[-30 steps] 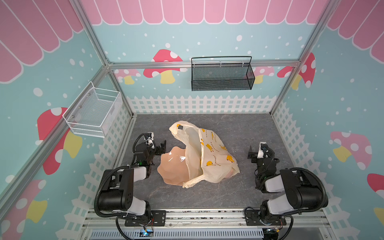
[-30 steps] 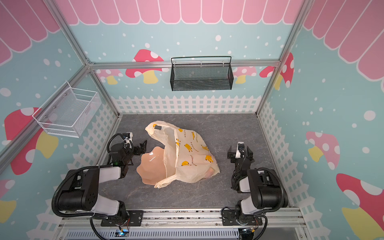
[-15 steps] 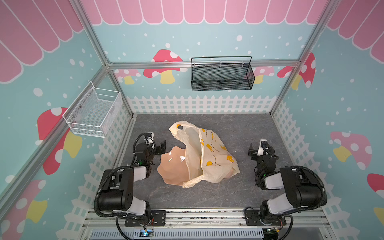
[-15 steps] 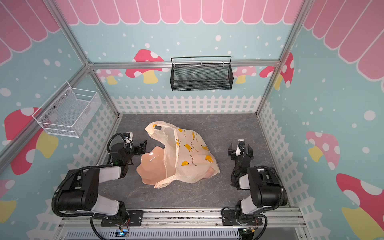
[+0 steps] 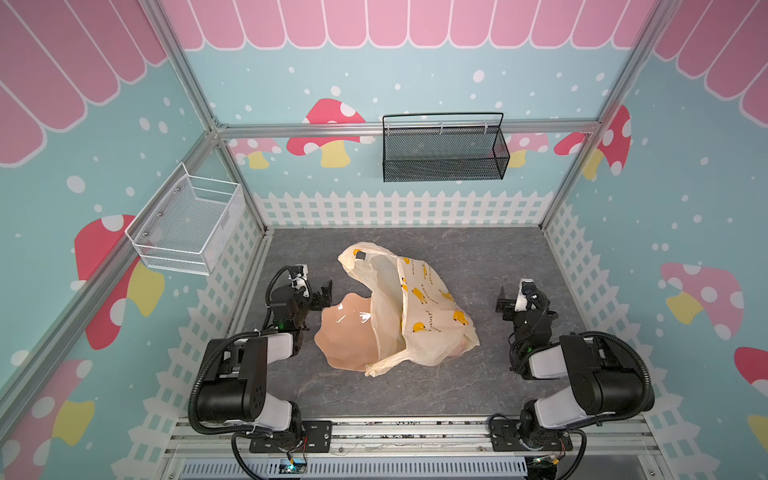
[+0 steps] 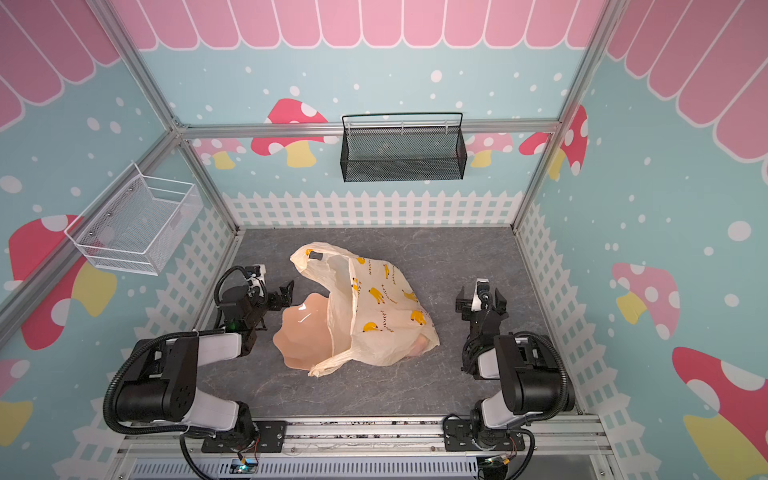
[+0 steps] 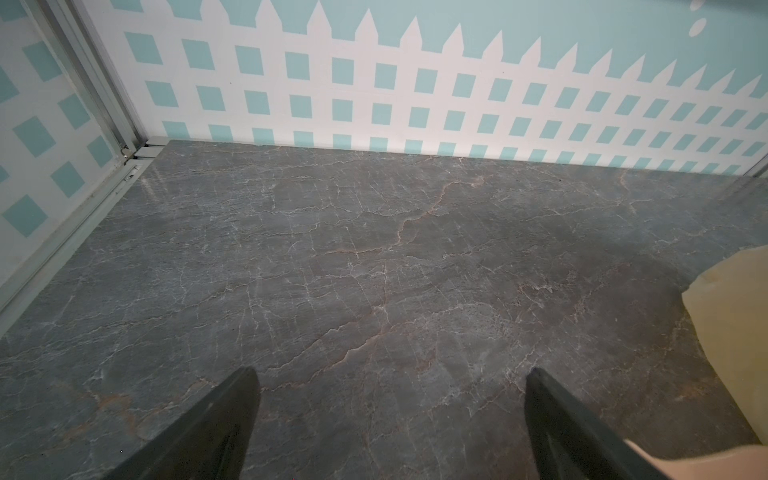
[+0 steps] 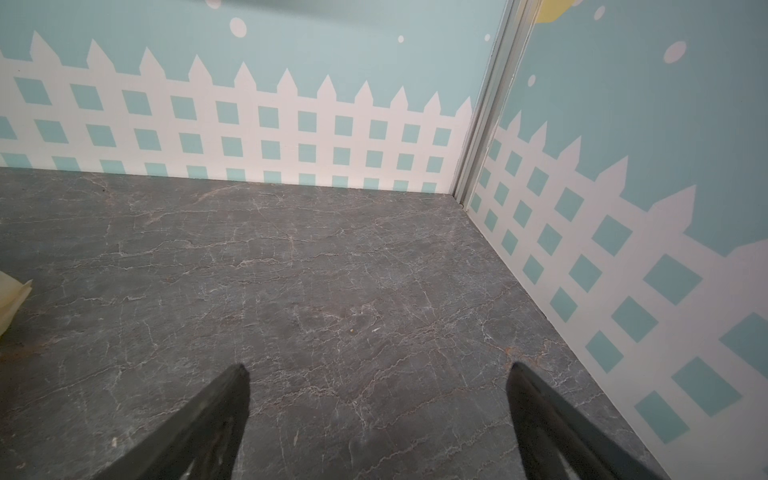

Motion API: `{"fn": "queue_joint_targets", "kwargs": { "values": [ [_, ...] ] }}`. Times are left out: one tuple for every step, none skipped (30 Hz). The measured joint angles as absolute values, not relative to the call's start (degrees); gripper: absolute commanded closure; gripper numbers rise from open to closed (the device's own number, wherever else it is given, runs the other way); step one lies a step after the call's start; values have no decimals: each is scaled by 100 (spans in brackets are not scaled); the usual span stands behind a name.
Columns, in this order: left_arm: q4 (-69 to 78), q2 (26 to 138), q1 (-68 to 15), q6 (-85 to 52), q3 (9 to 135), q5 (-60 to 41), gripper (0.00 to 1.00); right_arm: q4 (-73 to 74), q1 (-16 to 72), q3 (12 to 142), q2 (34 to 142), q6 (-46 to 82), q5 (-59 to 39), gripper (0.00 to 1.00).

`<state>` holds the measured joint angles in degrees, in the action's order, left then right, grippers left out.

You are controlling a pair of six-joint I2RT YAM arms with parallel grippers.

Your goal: Place the fruits into the plastic bag

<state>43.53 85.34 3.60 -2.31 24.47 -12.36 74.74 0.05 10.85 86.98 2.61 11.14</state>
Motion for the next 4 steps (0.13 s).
{"fn": "queue_joint_targets", "kwargs": {
  "values": [
    [4353,8534,360,-233,2447,-1238,0,7474,5,1085,8698,261,1114,3],
    [4353,8534,360,-231,2447,-1236,1,7474,5,1085,8698,261,1111,3],
    [4353,8534,360,-231,2447,-1238,1,7474,5,1085,8698,261,1114,3],
    [4353,8534,360,-231,2447,-1238,1,7474,5,1085,8698,261,1111,3]
  ]
}}
